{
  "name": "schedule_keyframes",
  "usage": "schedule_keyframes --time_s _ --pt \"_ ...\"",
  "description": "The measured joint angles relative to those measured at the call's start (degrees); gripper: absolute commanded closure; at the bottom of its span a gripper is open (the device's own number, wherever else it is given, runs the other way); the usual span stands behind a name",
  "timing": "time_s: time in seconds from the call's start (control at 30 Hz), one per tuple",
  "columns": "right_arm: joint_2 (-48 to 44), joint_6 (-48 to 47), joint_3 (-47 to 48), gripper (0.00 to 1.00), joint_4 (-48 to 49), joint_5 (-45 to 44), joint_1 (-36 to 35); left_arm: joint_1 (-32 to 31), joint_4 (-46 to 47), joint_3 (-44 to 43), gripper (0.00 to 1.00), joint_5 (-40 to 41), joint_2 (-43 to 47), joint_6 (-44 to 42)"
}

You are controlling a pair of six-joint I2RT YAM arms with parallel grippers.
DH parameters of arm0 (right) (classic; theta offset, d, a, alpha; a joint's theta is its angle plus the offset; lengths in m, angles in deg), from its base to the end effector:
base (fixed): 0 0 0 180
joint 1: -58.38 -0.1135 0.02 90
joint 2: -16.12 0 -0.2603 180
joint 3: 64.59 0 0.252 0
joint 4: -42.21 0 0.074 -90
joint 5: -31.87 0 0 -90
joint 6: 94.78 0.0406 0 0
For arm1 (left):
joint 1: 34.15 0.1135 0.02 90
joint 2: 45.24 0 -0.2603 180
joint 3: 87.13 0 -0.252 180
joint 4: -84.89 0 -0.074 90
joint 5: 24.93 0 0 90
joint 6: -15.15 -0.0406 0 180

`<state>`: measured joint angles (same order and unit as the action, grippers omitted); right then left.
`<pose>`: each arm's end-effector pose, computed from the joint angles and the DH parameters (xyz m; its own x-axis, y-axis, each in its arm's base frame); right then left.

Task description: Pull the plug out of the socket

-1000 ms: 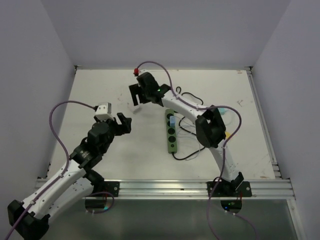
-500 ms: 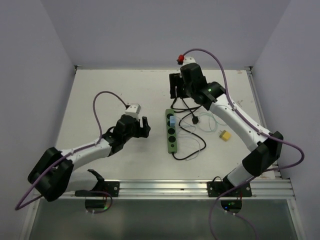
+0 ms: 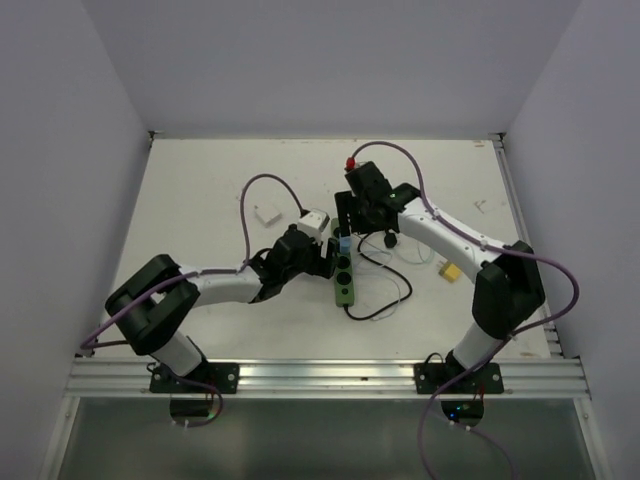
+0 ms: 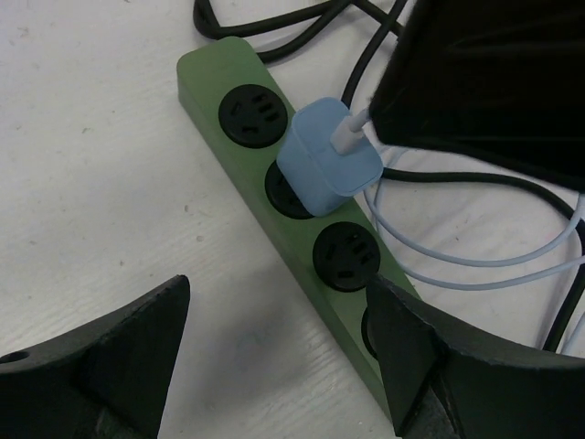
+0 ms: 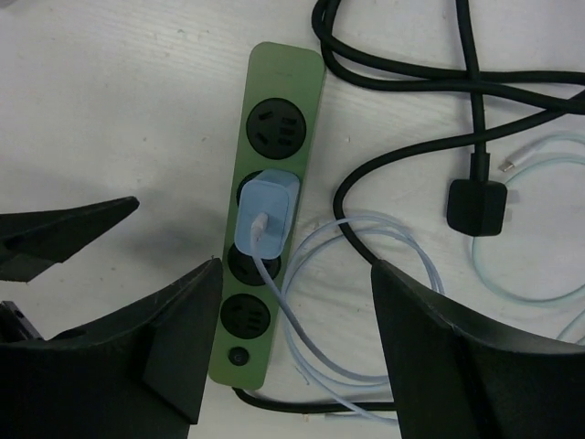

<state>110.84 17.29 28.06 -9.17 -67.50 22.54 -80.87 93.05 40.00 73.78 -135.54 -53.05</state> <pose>0.2967 0.2061 0.2722 -0.7910 -0.1140 -0.6010 -0.2178 0.9706 0.1026 0.2246 -0.2295 0.1648 -0.5448 0.0431 -0.8374 0.4596 0.8507 -0.2552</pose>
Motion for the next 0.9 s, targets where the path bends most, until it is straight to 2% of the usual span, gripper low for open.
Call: schedule_keyframes --time_s 0.3,0.4,0.5,0.73,0.9 --pt "9.3 1.9 0.9 0.34 1.2 3.1 0.0 -0.3 4.1 -0.4 0.17 -1.3 -3.5 0.4" --pt "10.3 2.6 0.9 0.38 2.2 4.3 0.0 -0.3 4.9 -0.4 0.18 -1.2 -4.7 1.9" --pt "10.8 3.0 0.9 0.49 2.9 4.9 0.0 -0.3 5.4 -0.4 0.21 -1.3 -5.9 3.1" --pt "11.1 3.6 0.9 0.55 3.8 6.0 0.0 -0.4 5.7 -0.4 0.24 -1.5 -7.4 4.3" --pt "11.6 3.7 0.9 0.56 4.0 6.1 0.0 -0.6 6.3 -0.4 0.29 -1.7 -7.7 4.4"
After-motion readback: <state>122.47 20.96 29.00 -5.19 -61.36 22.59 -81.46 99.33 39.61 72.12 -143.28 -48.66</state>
